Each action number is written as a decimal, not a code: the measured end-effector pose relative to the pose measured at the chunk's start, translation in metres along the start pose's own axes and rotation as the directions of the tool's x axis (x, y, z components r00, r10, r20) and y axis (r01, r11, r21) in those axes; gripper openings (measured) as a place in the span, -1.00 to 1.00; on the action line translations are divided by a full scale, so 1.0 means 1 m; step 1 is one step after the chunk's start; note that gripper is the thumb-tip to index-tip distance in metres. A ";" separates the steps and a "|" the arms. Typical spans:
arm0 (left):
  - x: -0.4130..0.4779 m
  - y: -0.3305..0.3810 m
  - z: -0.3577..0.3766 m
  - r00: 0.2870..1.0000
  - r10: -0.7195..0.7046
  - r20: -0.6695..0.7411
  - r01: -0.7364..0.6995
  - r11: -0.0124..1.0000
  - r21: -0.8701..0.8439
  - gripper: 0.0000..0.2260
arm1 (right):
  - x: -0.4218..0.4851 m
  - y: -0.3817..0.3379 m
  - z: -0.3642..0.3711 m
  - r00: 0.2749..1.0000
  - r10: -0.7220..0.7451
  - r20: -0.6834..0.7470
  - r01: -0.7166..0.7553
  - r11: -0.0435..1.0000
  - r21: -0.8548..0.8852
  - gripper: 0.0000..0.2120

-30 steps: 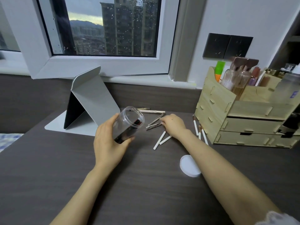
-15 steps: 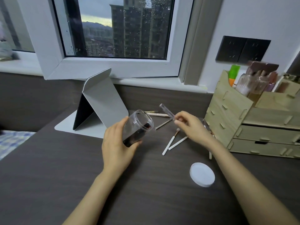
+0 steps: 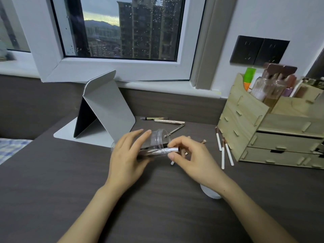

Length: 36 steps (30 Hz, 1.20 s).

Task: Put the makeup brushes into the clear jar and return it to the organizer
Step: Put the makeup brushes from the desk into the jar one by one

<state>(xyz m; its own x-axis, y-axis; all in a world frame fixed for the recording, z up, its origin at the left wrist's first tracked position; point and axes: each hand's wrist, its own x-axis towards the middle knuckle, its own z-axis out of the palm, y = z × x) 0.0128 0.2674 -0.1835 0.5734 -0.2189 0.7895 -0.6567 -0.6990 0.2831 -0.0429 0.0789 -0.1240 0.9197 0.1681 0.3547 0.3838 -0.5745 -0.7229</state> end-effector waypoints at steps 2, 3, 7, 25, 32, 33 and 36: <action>0.000 0.000 -0.002 1.000 -0.023 -0.020 0.023 1.000 -0.017 -0.38 | 0.004 0.003 -0.003 0.999 -0.016 0.029 0.016 1.000 -0.001 -0.73; 0.001 0.001 -0.003 0.999 -0.025 -0.023 0.025 1.000 -0.018 -0.40 | 0.006 0.004 -0.005 0.998 -0.025 0.050 0.024 1.000 0.018 -0.71; 0.003 0.000 -0.002 0.998 -0.048 -0.029 0.048 0.999 -0.018 -0.37 | 0.020 0.009 -0.018 0.989 -0.055 0.137 0.022 0.972 0.235 -0.73; 0.005 -0.004 -0.004 0.984 -0.163 -0.076 0.160 0.986 -0.043 -0.33 | 0.141 0.111 0.035 0.948 -0.103 0.303 0.319 0.242 -0.916 -0.69; 0.005 -0.005 -0.002 0.981 -0.177 -0.079 0.173 0.984 -0.050 -0.30 | 0.104 0.069 0.008 0.969 -0.176 -0.174 0.073 0.876 -0.477 -0.86; 0.005 -0.005 -0.003 0.979 -0.188 -0.084 0.183 0.982 -0.055 -0.30 | 0.097 0.059 0.001 0.962 -0.142 -0.233 0.060 0.943 -0.328 -0.84; 0.004 -0.005 -0.004 0.975 -0.197 -0.102 0.191 0.979 -0.073 -0.29 | 0.071 0.032 -0.020 0.966 -0.062 -0.252 0.071 0.997 0.029 -0.77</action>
<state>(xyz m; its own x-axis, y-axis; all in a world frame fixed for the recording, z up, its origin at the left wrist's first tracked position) 0.0165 0.2721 -0.1795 0.6387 -0.0058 0.7695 -0.5692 -0.6765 0.4673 0.0330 0.0561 -0.1097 0.8439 -0.0038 0.5365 0.4506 -0.5376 -0.7127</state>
